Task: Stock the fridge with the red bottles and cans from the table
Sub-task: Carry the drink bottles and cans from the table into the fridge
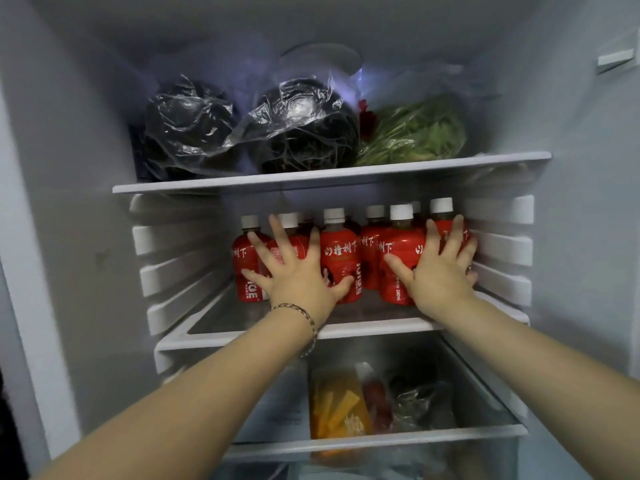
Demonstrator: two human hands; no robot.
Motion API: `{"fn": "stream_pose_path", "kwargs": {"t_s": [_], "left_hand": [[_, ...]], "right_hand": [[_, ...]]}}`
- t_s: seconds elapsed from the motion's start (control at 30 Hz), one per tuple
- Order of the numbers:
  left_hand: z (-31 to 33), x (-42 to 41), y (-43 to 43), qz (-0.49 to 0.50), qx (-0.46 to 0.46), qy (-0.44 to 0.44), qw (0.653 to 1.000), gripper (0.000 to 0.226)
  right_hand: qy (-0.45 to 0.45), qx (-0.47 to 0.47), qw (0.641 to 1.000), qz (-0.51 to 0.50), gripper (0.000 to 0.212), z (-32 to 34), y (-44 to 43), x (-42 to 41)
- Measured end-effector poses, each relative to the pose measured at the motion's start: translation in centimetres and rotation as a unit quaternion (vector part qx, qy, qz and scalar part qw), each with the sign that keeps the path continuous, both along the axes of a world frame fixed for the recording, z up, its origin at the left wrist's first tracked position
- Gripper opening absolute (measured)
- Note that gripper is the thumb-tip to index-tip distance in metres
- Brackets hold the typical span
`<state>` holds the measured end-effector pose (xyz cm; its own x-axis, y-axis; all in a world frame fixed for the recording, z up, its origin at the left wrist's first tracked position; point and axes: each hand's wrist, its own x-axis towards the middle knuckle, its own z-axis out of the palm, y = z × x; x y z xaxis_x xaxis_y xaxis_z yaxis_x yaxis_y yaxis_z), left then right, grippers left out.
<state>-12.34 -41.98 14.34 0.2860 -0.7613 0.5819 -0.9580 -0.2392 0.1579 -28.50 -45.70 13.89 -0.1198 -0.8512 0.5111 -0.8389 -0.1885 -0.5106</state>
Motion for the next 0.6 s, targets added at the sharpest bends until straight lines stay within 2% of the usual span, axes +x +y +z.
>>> {"fn": "stream_pose_path", "kwargs": {"t_s": [0.17,0.27,0.3,0.37,0.47,0.53,0.6], "left_hand": [[-0.1,1.4,0.0,0.004,0.041,0.03,0.999,0.084],[0.4,0.9,0.9,0.028,0.078,-0.002,0.997,0.073],[0.7,0.6,1.4,0.029,0.088,-0.015,0.996,0.069],[1.3,0.2,2.5,-0.005,0.077,-0.029,0.997,0.061],[2.0,-0.2,5.2,-0.115,0.005,-0.058,0.992,0.044],[2.1,-0.8,7.1,-0.19,-0.018,-0.049,0.98,0.033],[1.9,-1.8,9.2,-0.231,0.018,-0.033,0.972,0.023]], "right_hand": [[0.115,0.043,0.991,-0.051,0.102,-0.1,-0.7,0.8],[0.18,0.067,0.98,-0.054,0.1,0.5,0.6,0.1],[0.194,0.069,0.977,-0.049,0.094,0.8,1.3,-0.3],[0.206,0.062,0.976,-0.028,0.07,1.2,3.0,-1.0],[0.191,0.037,0.981,0.029,0.031,1.4,6.1,-1.4],[0.165,0.055,0.984,0.049,0.018,1.2,8.5,-1.5],[0.158,0.085,0.983,0.045,0.015,0.9,11.0,-1.8]]}}
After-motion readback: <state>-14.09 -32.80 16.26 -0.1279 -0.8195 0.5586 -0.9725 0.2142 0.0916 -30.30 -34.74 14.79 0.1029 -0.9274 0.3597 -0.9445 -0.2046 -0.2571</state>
